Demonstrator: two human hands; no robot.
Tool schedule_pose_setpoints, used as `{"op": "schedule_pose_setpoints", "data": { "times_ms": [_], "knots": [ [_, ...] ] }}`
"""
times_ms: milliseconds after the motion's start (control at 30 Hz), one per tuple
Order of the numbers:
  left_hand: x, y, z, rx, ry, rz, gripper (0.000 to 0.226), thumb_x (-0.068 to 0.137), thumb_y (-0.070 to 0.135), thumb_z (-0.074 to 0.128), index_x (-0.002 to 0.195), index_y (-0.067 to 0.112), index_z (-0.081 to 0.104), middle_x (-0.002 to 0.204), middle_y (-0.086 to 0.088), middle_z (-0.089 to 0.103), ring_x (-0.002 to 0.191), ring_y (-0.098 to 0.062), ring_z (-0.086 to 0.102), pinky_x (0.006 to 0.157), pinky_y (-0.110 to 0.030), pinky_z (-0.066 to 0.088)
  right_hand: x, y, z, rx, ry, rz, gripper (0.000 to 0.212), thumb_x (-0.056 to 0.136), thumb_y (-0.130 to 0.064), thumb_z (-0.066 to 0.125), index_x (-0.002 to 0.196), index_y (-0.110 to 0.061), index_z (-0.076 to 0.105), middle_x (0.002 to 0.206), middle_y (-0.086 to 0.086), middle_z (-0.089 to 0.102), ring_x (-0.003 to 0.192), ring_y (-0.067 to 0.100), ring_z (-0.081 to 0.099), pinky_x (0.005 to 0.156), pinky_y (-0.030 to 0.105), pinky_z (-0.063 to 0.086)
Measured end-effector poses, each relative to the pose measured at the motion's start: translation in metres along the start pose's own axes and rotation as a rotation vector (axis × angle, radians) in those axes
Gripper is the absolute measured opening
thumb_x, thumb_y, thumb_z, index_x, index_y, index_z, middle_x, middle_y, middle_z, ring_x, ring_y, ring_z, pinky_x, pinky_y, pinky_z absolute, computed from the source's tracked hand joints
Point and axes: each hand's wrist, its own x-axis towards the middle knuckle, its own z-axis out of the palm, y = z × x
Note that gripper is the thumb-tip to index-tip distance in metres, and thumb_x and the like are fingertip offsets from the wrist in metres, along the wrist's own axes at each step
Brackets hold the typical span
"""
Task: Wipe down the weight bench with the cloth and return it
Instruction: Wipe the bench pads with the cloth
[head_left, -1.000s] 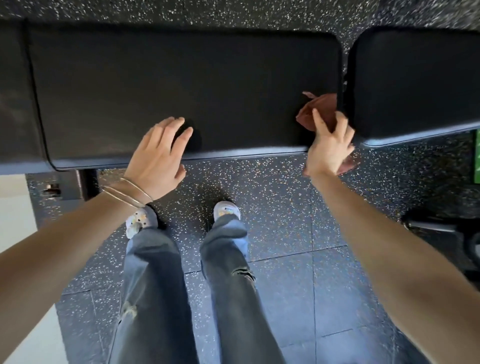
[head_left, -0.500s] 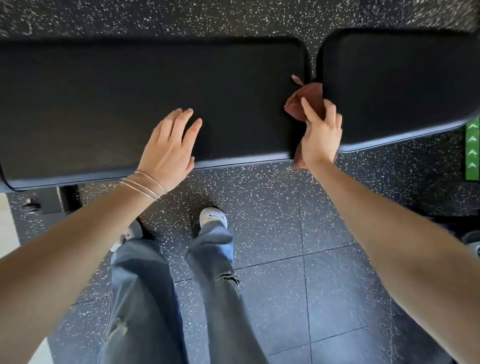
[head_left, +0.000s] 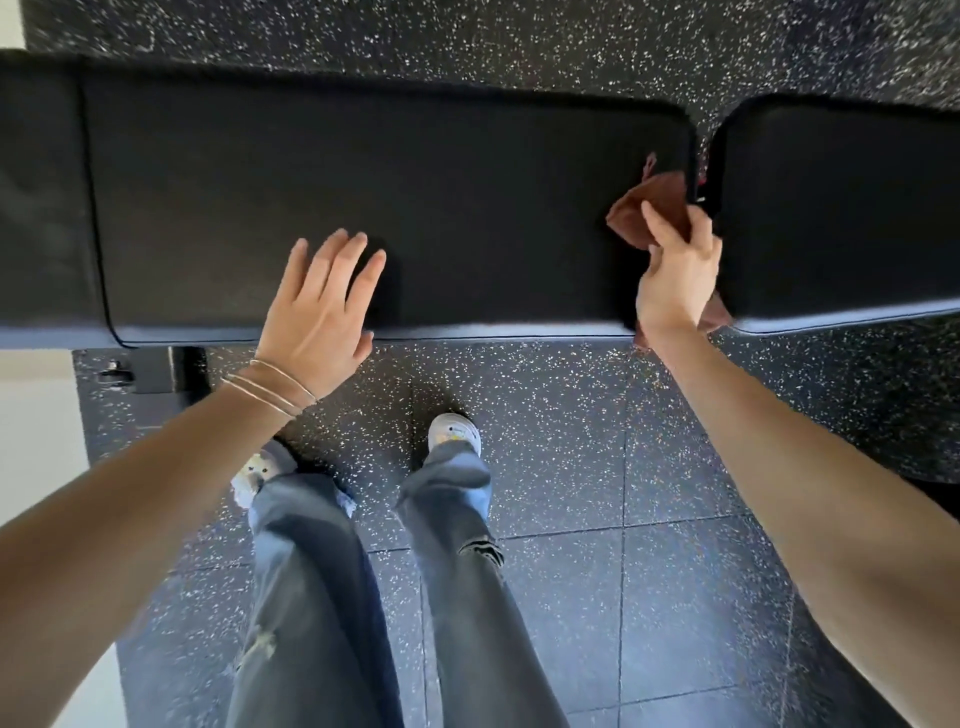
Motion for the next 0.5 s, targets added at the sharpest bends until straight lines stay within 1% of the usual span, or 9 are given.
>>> {"op": "schedule_pose_setpoints", "data": {
  "times_ms": [67,167,233,500],
  "knots": [
    [-0.011,-0.014,0.003,-0.008,-0.017,-0.041,0.081,0.074,0.028,0.069,0.141,0.001,0.033,0.146,-0.023,0.034,0.137,-0.039,0.029,0.113,-0.058,0.020,-0.011,-0.023,0.007,-0.062,0.009,0.039,0.057,0.088,0.004,0.043,0.133,-0.030,0.051,0.145,0.007,0.037,0.117,0.032,0.041,0.101,0.036,0.033],
    [-0.026,-0.034,0.008,-0.036,-0.034,-0.079,0.085,0.072,0.030,0.071,0.142,0.001,0.033,0.147,-0.022,0.032,0.138,-0.039,0.027,0.114,-0.058,0.017,-0.046,-0.059,0.019,-0.065,-0.018,-0.039,0.060,0.086,0.006,0.045,0.134,-0.030,0.051,0.145,0.007,0.037,0.118,0.031,0.041,0.102,0.034,0.031],
    [-0.037,-0.049,0.010,-0.055,-0.017,-0.103,0.086,0.071,0.029,0.072,0.142,0.001,0.033,0.147,-0.023,0.033,0.138,-0.039,0.027,0.114,-0.058,0.017,-0.067,-0.088,0.030,-0.045,-0.033,-0.106,0.062,0.084,0.008,0.046,0.133,-0.029,0.053,0.144,0.007,0.038,0.119,0.030,0.041,0.103,0.035,0.032],
    [-0.089,-0.128,0.023,-0.095,0.003,-0.185,0.083,0.073,0.025,0.072,0.141,0.000,0.032,0.146,-0.025,0.033,0.137,-0.042,0.028,0.114,-0.057,0.019,-0.118,-0.198,0.063,0.011,-0.062,-0.182,0.061,0.085,0.008,0.045,0.131,-0.031,0.054,0.144,0.005,0.040,0.120,0.028,0.041,0.101,0.036,0.033]
  ]
}}
